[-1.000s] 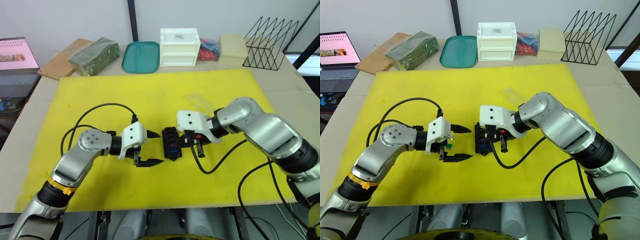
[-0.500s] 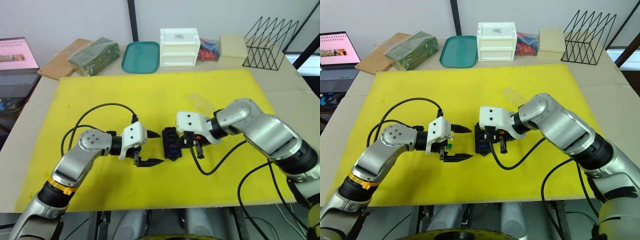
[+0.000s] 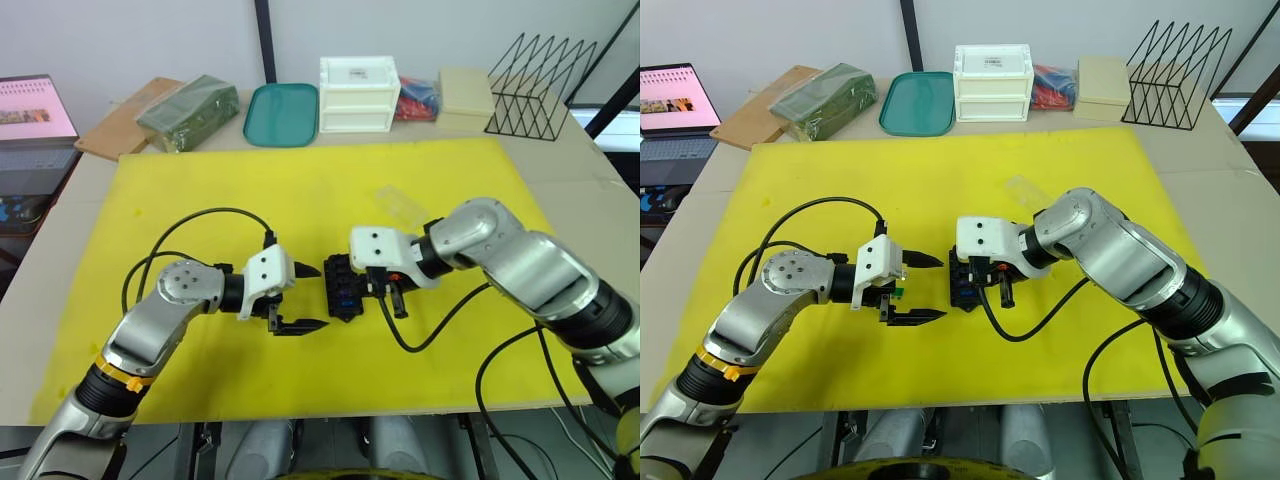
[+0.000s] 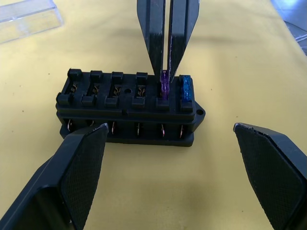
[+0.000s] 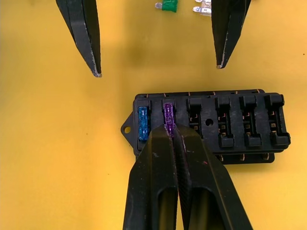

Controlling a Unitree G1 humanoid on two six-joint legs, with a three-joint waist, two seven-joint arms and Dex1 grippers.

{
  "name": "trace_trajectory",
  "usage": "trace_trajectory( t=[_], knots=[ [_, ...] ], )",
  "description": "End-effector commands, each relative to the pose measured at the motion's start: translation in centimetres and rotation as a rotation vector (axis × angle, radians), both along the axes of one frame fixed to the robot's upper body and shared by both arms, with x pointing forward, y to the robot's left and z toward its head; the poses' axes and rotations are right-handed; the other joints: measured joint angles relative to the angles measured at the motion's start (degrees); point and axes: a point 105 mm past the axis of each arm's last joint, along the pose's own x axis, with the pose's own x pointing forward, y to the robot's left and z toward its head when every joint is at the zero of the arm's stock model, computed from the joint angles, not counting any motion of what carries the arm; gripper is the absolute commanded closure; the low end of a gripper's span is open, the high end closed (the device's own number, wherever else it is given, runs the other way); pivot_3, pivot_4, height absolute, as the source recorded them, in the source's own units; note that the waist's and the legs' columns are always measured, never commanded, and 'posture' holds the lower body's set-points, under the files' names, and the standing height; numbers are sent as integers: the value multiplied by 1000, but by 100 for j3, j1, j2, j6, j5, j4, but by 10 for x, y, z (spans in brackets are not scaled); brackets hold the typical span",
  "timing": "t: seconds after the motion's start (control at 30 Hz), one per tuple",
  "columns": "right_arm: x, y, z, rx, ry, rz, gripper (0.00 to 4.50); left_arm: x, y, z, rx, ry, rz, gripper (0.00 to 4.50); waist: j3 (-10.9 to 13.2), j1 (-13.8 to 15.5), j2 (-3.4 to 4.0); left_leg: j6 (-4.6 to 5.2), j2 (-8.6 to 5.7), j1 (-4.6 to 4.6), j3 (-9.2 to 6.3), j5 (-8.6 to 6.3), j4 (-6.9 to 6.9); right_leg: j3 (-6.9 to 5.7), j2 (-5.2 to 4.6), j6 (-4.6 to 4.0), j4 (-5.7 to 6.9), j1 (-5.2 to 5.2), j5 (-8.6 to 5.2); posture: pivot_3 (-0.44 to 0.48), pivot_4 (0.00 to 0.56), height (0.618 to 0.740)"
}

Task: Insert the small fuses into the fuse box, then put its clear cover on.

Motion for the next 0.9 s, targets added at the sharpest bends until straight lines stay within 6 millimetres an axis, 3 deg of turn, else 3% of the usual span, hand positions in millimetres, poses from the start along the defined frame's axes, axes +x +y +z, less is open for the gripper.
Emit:
trace_trajectory(
  t=[0.03,0.43,0.9],
  knots=[
    [2,-2,-5,-18,-2,-3,4500,-4,-4,7,-12,-28,-17,92,0,-1,0,0,0,0,0,0,0,0,0,0,0,1,0,0,150,740],
    [6,-6,-17,-51,4,-19,4500,-4,-4,7,-13,-27,-12,92,-3,-5,-1,0,0,6,0,0,1,0,0,0,2,6,0,0,150,740],
    [9,-2,-3,-7,1,-37,4500,-4,-3,6,-10,-28,-14,92,-4,-14,-2,-1,1,9,0,1,1,0,1,0,3,7,0,0,150,740]
  ],
)
